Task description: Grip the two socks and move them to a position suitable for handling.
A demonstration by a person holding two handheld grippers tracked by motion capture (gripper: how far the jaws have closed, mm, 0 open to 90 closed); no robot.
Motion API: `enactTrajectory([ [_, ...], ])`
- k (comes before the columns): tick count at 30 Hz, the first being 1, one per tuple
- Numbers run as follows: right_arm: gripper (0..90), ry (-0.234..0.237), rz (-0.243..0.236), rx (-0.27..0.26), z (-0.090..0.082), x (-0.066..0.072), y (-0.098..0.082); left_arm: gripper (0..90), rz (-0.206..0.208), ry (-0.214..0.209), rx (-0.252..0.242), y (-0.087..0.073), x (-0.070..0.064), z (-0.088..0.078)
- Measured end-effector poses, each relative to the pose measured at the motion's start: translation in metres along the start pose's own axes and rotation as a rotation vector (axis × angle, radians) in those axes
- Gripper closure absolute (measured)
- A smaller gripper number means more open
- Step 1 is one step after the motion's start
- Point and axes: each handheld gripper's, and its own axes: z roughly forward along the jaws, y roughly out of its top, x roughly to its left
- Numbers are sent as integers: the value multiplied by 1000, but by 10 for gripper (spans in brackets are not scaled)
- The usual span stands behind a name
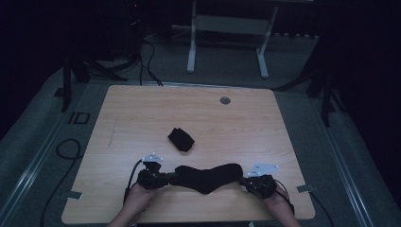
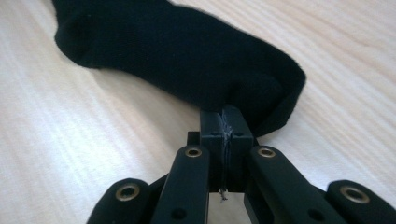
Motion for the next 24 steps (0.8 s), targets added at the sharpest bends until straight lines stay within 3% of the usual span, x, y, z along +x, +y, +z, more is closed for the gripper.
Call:
enactTrajectory([
  [2, 802, 16, -4, 2, 0, 3, 0, 830, 12, 14, 11, -1, 2, 0],
  [4, 802, 18, -4, 2, -1, 4, 0, 787, 12, 14, 11, -1, 2, 0],
  [5, 646, 29, 3, -18, -6, 5, 1, 646, 54, 117, -16, 0, 5, -9],
  [8, 695, 26, 9, -41, -14, 3, 4, 609, 63, 165, -40, 3, 8, -19],
  [9, 793, 15, 8, -52, -17, 2, 6, 614, 61, 168, -52, 4, 7, -21],
  [11, 893, -12, 5, -76, -20, 1, 13, 662, 80, 155, -56, 6, 3, -20],
  [16, 900, -25, -9, -86, -9, -6, 31, 784, 163, 113, -12, 6, -12, -3],
  [24, 900, -35, -25, -23, 24, -14, 34, 875, 211, 115, 29, 7, -12, 15],
])
